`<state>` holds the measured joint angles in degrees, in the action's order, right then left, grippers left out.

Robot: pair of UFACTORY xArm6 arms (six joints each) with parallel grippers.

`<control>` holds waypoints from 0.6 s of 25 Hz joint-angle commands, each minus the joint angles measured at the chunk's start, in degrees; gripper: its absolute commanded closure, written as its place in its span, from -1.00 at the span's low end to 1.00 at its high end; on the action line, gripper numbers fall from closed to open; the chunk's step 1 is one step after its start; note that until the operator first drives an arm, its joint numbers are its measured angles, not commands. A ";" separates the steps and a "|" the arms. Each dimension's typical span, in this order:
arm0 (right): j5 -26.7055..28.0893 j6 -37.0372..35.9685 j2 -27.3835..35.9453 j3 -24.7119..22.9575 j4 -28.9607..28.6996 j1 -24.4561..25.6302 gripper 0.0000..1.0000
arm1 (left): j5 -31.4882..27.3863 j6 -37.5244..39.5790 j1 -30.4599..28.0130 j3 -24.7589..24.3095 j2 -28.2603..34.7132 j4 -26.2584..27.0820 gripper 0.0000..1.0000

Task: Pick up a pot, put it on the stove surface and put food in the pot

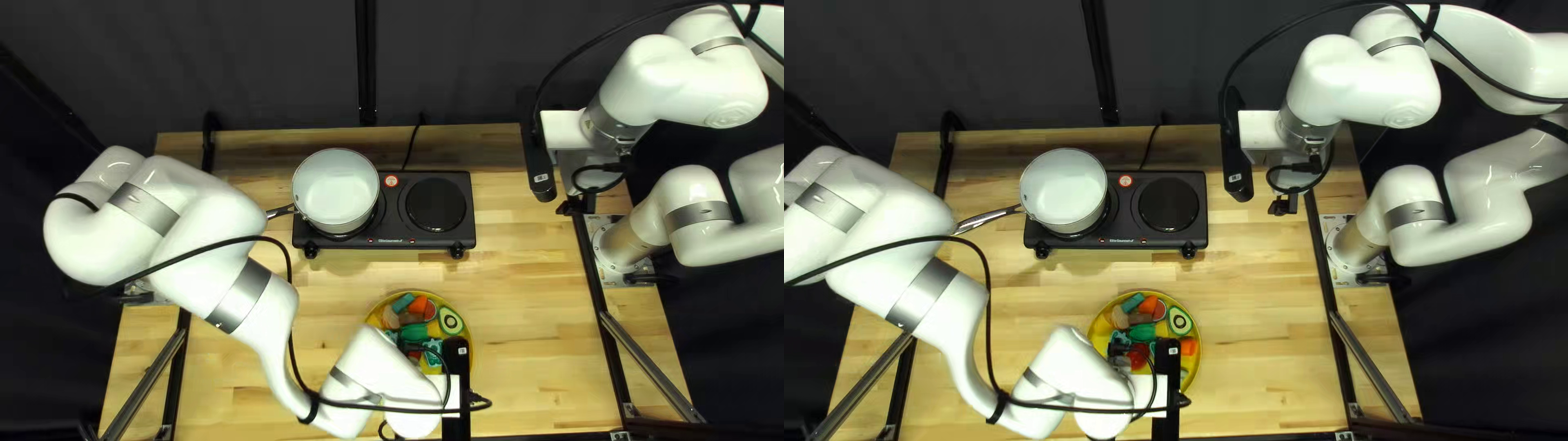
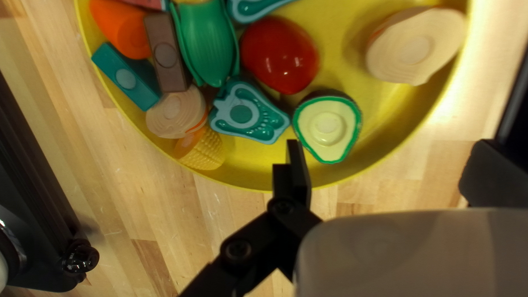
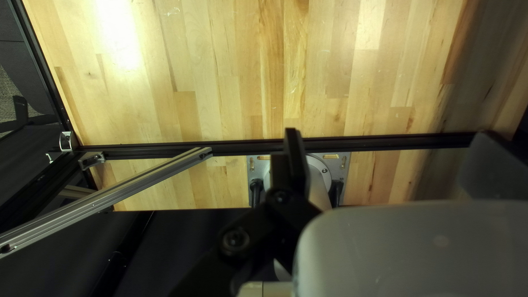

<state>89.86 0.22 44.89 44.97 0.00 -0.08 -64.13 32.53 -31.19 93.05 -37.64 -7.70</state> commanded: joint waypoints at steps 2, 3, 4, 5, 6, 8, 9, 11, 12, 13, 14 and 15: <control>0.00 0.00 0.00 0.00 0.00 0.00 -1.00 | 3.92 0.98 -0.48 -5.45 2.98 -2.91 -1.00; 0.00 0.00 0.00 0.00 0.00 0.00 -1.00 | 4.25 0.95 -0.57 -5.82 3.23 -3.30 -1.00; 0.00 0.00 0.00 0.00 0.00 0.00 -1.00 | 4.29 0.87 -0.63 -5.77 3.22 -3.52 -1.00; 0.00 0.00 0.00 0.00 0.00 0.00 -1.00 | 4.40 0.66 -0.72 -5.47 3.02 -3.84 -1.00; 0.00 0.00 0.00 0.00 0.00 0.00 -1.00 | 4.49 0.54 -0.77 -5.29 2.84 -3.95 -1.00; 0.00 0.00 0.00 0.00 0.00 0.00 -1.00 | 5.66 -0.14 -0.72 -5.08 2.11 -4.15 -1.00; 0.00 0.00 0.00 0.00 0.00 0.00 -1.00 | 6.17 -0.32 -0.69 -5.28 2.04 -4.18 -1.00; 0.00 0.00 0.00 0.00 0.00 0.00 -1.00 | 8.01 -1.04 -0.55 -6.45 2.18 -4.33 -1.00; 0.00 0.00 0.00 0.00 0.00 0.00 -1.00 | 9.14 -1.54 -0.48 -7.41 2.50 -4.52 -1.00; 0.00 0.00 0.00 0.00 0.00 0.00 -1.00 | 10.24 -1.92 -0.40 -8.65 3.02 -4.66 -1.00; 0.00 0.00 0.00 0.00 0.00 0.00 -1.00 | 10.87 -2.22 -0.32 -9.37 3.32 -4.74 -1.00; 0.00 0.00 0.00 0.00 0.00 0.00 -1.00 | 11.96 -2.95 -0.14 -10.63 3.88 -4.85 -1.00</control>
<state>89.86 0.22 44.89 44.97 0.00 -0.08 -54.21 30.71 -31.60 84.46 -34.73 -12.29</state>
